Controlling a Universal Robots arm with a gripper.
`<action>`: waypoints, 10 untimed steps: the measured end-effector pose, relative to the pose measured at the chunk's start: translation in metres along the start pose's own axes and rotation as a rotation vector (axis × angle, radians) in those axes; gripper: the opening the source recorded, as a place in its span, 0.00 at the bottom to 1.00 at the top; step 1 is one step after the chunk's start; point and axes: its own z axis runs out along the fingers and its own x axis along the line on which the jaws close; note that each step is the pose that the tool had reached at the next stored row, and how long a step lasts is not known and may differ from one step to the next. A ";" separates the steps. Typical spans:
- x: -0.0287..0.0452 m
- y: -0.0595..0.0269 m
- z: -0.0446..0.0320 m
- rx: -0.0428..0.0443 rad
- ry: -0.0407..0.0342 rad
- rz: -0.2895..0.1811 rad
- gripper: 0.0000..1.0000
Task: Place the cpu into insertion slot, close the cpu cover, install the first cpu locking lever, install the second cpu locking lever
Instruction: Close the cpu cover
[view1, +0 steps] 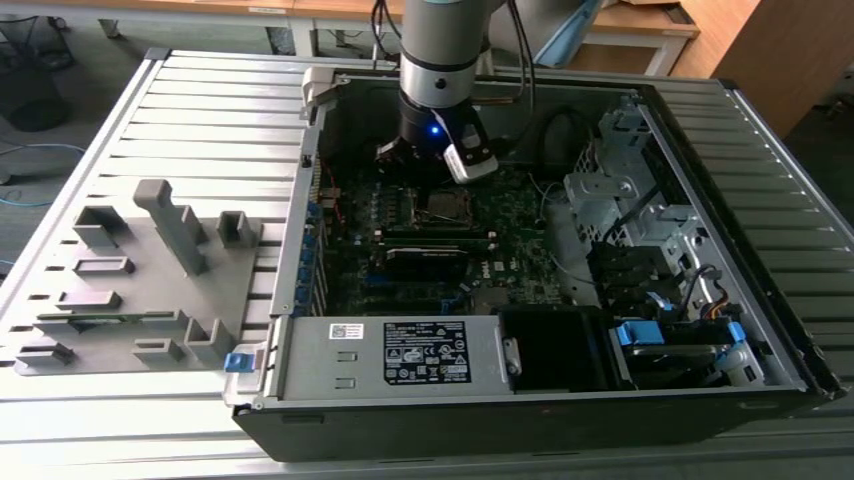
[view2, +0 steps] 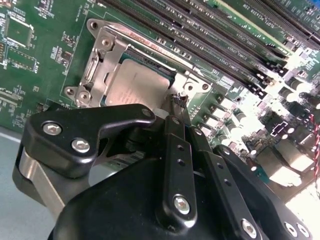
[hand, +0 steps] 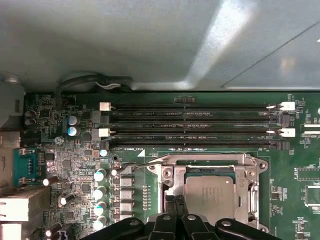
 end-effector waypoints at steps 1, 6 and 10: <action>0.0001 0.0000 0.0002 0.0001 0.0001 0.000 0.10; 0.0008 0.0009 0.0018 -0.0001 -0.0001 0.000 0.10; 0.0015 0.0013 0.0040 0.0001 0.0000 0.000 0.10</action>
